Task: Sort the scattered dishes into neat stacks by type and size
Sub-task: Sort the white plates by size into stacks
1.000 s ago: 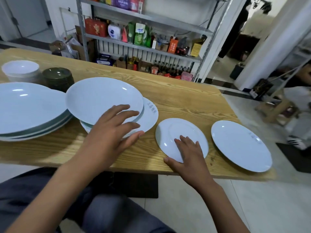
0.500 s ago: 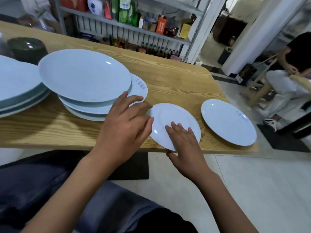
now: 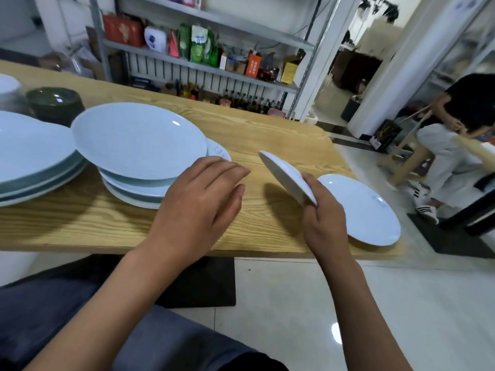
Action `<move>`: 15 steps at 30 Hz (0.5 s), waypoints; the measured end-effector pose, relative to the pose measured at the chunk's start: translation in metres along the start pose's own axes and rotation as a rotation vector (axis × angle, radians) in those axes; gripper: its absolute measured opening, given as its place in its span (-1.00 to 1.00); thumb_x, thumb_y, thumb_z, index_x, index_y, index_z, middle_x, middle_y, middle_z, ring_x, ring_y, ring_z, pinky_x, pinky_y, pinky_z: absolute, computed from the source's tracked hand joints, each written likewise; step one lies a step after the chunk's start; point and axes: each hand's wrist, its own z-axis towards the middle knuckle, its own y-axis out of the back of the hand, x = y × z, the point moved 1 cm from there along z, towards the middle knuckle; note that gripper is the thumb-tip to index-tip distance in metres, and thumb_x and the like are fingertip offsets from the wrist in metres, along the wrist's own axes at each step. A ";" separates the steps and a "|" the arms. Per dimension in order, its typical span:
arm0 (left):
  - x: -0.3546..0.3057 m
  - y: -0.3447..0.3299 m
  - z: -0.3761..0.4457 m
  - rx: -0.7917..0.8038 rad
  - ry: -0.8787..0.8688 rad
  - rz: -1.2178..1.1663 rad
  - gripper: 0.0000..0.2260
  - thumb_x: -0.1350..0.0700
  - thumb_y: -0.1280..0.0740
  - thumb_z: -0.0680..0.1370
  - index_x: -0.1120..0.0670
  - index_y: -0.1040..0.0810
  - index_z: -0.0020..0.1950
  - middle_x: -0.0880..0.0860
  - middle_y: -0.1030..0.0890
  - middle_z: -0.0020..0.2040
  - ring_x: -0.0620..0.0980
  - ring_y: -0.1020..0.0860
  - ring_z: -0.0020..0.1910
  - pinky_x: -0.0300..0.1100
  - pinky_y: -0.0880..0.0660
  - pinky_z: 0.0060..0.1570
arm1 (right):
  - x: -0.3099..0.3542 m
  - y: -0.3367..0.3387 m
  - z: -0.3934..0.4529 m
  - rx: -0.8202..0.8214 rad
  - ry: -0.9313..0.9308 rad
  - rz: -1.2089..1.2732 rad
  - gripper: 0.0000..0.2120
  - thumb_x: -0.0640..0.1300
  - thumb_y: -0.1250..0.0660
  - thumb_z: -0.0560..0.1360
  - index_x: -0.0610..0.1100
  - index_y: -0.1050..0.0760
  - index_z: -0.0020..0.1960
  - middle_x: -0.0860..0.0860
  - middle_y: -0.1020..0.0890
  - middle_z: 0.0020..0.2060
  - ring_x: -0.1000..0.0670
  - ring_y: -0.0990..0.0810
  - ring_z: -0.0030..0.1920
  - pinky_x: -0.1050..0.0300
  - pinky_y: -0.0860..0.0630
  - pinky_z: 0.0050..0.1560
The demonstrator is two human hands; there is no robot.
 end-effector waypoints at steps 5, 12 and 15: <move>0.004 0.008 0.010 0.051 0.055 0.030 -0.69 0.15 -0.26 0.57 0.18 -0.50 0.29 0.05 -0.58 0.17 0.06 -0.49 0.16 -0.18 -0.37 0.20 | 0.019 0.013 0.031 -0.280 -0.219 0.292 -0.75 -0.10 -0.13 0.64 0.02 -0.47 0.27 0.08 -0.57 0.04 0.06 -0.51 0.00 0.27 -0.42 -0.12; 0.017 0.015 0.011 0.064 0.128 0.081 -0.65 0.10 -0.26 0.57 0.13 -0.45 0.35 0.04 -0.51 0.27 0.04 -0.44 0.24 -0.21 -0.32 0.25 | 0.097 -0.005 0.090 -0.345 -0.326 0.784 -0.86 -0.15 -0.20 0.61 -0.04 -0.51 0.10 0.01 -0.64 -0.05 0.01 -0.63 -0.04 0.14 -0.56 -0.12; 0.029 0.032 0.014 0.043 0.274 0.111 -0.54 -0.05 -0.22 0.56 0.04 -0.33 0.45 0.01 -0.39 0.39 -0.02 -0.33 0.36 -0.26 -0.28 0.24 | 0.136 -0.021 0.099 -0.186 -0.290 0.936 -0.86 -0.17 -0.22 0.61 0.01 -0.53 0.00 0.05 -0.66 -0.07 0.03 -0.65 -0.03 0.14 -0.58 -0.10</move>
